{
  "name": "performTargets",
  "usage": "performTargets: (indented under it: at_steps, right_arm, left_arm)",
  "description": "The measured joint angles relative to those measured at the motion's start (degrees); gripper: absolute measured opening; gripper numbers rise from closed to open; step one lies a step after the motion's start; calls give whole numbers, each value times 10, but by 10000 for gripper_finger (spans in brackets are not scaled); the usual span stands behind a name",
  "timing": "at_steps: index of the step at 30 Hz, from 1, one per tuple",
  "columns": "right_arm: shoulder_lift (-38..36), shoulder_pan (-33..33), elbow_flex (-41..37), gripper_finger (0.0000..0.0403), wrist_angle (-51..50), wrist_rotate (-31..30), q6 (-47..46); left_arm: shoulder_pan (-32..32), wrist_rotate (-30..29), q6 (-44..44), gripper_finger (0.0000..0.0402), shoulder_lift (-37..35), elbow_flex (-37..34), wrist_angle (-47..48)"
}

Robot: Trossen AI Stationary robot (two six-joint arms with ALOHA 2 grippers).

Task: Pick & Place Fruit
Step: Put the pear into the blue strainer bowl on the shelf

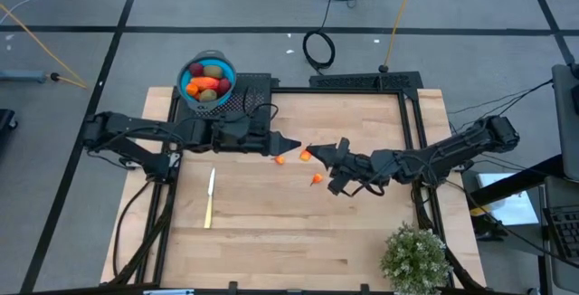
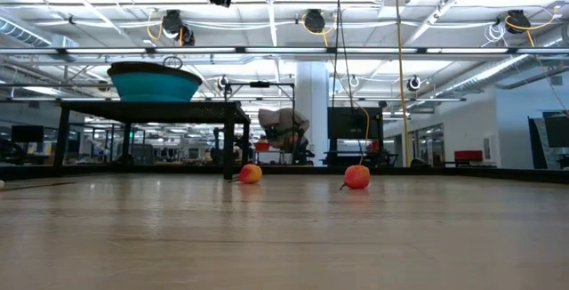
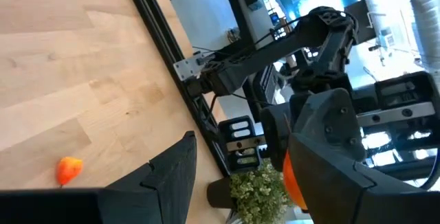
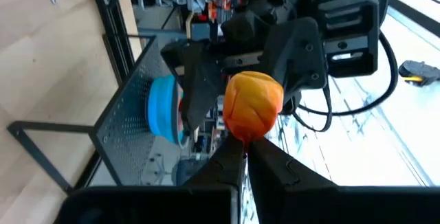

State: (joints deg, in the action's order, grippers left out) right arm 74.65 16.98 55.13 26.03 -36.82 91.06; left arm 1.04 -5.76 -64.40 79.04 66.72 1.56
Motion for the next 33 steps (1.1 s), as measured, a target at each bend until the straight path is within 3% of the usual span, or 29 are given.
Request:
performTargets:
  at_steps: [12, 33]
  right_arm:
    - [0, -4, 0, 4, -29, -5, -3]
    - [30, -23, 0, 4, -3, 24, 12]
  left_arm:
    - [22, 12, -5, 230, 1, 0, -60]
    - [36, 3, -35, 230, 39, 0, -86]
